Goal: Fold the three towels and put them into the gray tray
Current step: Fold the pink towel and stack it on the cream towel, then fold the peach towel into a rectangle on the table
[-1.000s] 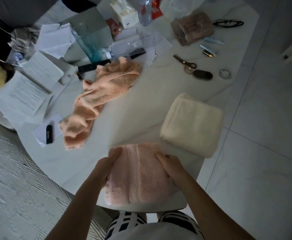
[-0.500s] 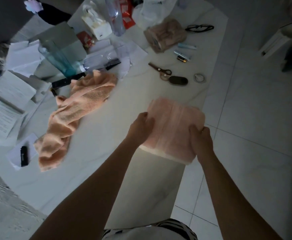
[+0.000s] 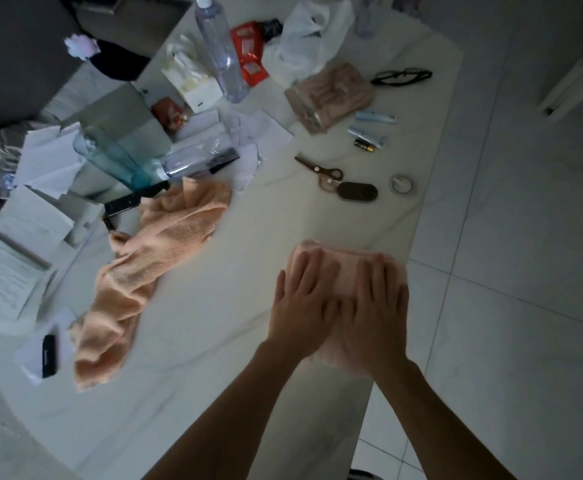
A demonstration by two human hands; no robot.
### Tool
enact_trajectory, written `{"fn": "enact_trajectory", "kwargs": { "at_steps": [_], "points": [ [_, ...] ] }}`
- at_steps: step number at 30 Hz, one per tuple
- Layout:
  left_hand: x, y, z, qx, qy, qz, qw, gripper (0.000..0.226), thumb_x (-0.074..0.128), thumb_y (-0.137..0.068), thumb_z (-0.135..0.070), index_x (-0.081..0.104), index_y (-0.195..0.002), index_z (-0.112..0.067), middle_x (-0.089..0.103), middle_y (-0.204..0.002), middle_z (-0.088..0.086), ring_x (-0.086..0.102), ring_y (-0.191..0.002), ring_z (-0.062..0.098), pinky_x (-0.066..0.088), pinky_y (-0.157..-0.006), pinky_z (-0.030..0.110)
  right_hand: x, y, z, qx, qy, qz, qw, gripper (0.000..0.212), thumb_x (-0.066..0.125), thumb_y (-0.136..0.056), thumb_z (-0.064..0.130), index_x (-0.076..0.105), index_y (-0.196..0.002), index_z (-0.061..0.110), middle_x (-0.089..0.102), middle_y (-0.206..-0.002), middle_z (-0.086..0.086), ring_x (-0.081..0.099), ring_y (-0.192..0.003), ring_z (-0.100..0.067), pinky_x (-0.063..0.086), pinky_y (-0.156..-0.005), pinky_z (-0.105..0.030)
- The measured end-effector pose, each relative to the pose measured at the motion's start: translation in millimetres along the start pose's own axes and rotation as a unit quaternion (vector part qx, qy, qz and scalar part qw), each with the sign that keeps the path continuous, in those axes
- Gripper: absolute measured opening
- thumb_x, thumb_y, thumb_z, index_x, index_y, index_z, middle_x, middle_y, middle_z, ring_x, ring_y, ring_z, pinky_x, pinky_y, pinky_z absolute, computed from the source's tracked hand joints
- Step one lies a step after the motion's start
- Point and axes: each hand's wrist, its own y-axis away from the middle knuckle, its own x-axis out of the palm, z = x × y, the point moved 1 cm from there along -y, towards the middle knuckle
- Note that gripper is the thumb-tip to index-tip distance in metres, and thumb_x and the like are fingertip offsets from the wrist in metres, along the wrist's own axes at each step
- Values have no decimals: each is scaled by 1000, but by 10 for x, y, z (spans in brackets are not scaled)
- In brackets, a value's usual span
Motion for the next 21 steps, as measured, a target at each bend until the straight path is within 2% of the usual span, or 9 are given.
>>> {"fn": "enact_trajectory", "kwargs": {
  "at_steps": [3, 9, 11, 12, 14, 16, 18, 19, 21],
  "points": [
    [140, -120, 89, -36, 23, 14, 999, 68, 21, -101, -66, -17, -151, -41, -19, -166, -11, -18, -154, 17, -2, -125, 44, 115, -170, -135, 46, -4, 17, 999, 81, 24, -98, 58, -3, -157, 9, 1, -165, -16, 4, -153, -34, 4, -123, -49],
    [-55, -198, 198, 2, 63, 59, 996, 68, 28, -104, -54, -6, -159, -32, -19, -165, -10, -19, -154, 16, -2, -127, 47, -5, -211, 3, 77, 7, 27, 997, 74, 21, -101, 51, -3, -157, 10, -3, -166, -15, -3, -153, -33, 0, -123, -50],
    [-192, -50, 360, -21, 87, -1, 996, 64, 37, -105, -44, 11, -161, -28, -6, -168, -7, -10, -156, 17, 0, -127, 48, -108, -142, 128, 64, -8, 5, 998, 72, 30, -103, 46, -1, -156, 9, 0, -165, -17, -1, -152, -35, -1, -123, -52],
    [-311, 32, 520, -55, 115, -58, 990, 61, 46, -103, -37, 25, -159, -25, 7, -169, -2, 1, -157, 20, 4, -126, 47, -159, -86, 247, 33, -37, -27, 998, 70, 37, -103, 39, 6, -156, 7, 10, -164, -20, 7, -152, -37, 6, -122, -55],
    [-598, 201, 1014, -135, 141, -165, 967, 59, 65, -94, -18, 47, -149, -12, 32, -163, 14, 25, -153, 32, 20, -121, 49, -205, 46, 566, -65, -110, -119, 985, 55, 48, -98, 22, 34, -148, 3, 39, -152, -23, 32, -144, -39, 23, -118, -58],
    [-891, 327, 1696, -241, 150, -224, 932, 66, 70, -87, -9, 45, -148, -6, 34, -160, 22, 30, -149, 40, 26, -119, 50, -148, 182, 948, -132, -189, -154, 961, 38, 50, -91, 11, 60, -127, 4, 59, -136, -16, 49, -133, -31, 35, -114, -50],
    [-1112, 353, 2328, -339, 125, -181, 915, 75, 68, -91, -23, 32, -155, -11, 26, -165, 16, 22, -152, 37, 17, -122, 53, -2, 295, 1318, -173, -243, -112, 948, 29, 52, -88, 7, 70, -110, 8, 67, -119, -7, 59, -117, -21, 46, -104, -35],
    [-1189, 396, 2623, -357, 107, -133, 918, 75, 66, -93, -33, 29, -155, -14, 32, -162, 16, 29, -149, 38, 18, -120, 54, 139, 354, 1563, -178, -257, -85, 946, 27, 52, -87, 7, 70, -107, 10, 68, -113, -3, 61, -110, -17, 48, -98, -30],
    [-1201, 341, 2736, -346, 107, -53, 930, 66, 63, -94, -42, 36, -148, -14, 59, -140, 19, 54, -128, 41, 33, -108, 50, 354, 433, 1696, -134, -292, -8, 947, 26, 51, -90, 10, 70, -108, 14, 68, -109, 1, 63, -104, -13, 50, -92, -27]
  ]
}}
